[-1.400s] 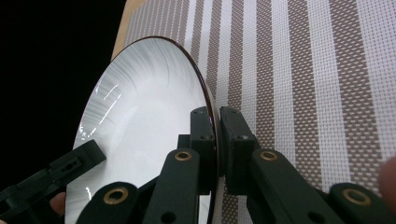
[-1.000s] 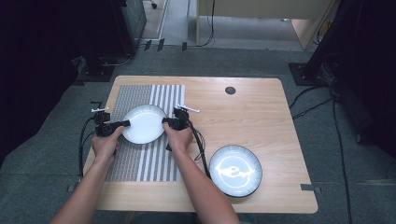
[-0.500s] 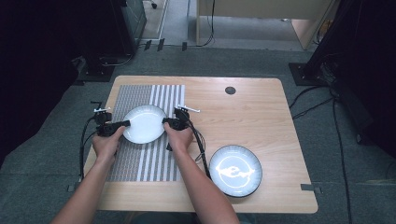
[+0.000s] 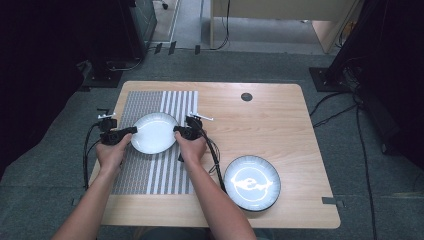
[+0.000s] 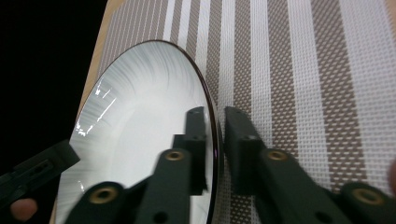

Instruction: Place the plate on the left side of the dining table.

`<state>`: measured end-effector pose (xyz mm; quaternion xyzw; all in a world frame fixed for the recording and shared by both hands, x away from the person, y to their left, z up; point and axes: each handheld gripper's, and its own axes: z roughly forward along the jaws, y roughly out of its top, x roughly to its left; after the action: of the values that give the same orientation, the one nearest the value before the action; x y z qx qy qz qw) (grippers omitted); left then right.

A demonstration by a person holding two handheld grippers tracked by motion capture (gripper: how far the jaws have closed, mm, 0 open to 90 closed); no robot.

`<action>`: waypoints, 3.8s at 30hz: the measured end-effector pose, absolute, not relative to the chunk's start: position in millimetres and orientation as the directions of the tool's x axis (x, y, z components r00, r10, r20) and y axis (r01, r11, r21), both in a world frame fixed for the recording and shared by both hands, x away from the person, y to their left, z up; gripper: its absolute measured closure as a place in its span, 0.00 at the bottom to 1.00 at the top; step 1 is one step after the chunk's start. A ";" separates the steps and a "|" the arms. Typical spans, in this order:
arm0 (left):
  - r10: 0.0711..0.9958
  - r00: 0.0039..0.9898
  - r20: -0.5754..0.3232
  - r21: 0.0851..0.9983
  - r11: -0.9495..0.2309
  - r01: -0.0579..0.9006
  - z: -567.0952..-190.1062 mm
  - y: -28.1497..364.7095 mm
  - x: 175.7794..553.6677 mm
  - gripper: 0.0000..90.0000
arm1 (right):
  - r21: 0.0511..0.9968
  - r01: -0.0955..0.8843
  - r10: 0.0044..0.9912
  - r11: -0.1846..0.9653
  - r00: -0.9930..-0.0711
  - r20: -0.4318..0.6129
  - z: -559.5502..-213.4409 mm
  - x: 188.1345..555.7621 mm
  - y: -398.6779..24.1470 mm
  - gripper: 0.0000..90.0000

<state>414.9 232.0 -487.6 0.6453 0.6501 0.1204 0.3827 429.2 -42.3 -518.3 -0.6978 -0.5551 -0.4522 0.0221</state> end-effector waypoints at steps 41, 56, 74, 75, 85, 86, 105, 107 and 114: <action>0.961 0.198 -0.195 0.743 0.013 0.669 -456.2 215.1 347.1 0.12 | 0.740 0.673 0.898 0.014 -0.334 0.287 -465.4 384.7 -60.8 0.27; 0.962 0.220 -0.164 0.760 -0.019 0.649 -465.6 212.1 314.1 0.12 | 0.764 0.644 0.894 0.029 -0.359 0.269 -452.7 362.8 -92.7 0.27; 0.971 0.220 -0.097 0.787 -0.060 0.613 -476.5 216.4 264.6 0.13 | 0.767 0.640 0.886 0.036 -0.375 0.271 -449.5 339.5 -126.2 0.26; 0.970 0.226 -0.091 0.790 -0.068 0.609 -477.1 217.5 261.6 0.13 | 0.765 0.643 0.887 0.035 -0.373 0.272 -449.5 338.3 -128.7 0.26; 0.978 0.192 -0.075 0.792 -0.059 0.608 -483.4 238.1 246.7 0.13 | 0.771 0.636 0.894 0.032 -0.363 0.262 -452.5 325.3 -148.2 0.25; 0.979 0.191 -0.075 0.789 -0.059 0.612 -485.0 239.4 245.7 0.13 | 0.771 0.635 0.895 0.033 -0.363 0.260 -452.6 324.1 -150.2 0.25; 0.984 0.176 -0.023 0.763 -0.097 0.639 -501.9 255.4 238.1 0.14 | 0.777 0.630 0.908 0.005 -0.328 0.260 -454.6 300.3 -198.5 0.24; 0.987 0.162 -0.022 0.762 -0.088 0.641 -502.1 259.9 238.0 0.14 | 0.779 0.627 0.911 -0.002 -0.320 0.260 -454.4 297.7 -205.2 0.24; 0.989 0.143 -0.037 0.753 -0.066 0.655 -506.4 268.2 237.0 0.14 | 0.780 0.625 0.921 -0.018 -0.294 0.257 -454.3 289.8 -226.8 0.23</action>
<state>237.0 268.2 -506.4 0.6832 0.6016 0.2578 0.3238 289.8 -226.8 -454.3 -0.5687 -0.6795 -0.4307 -0.1714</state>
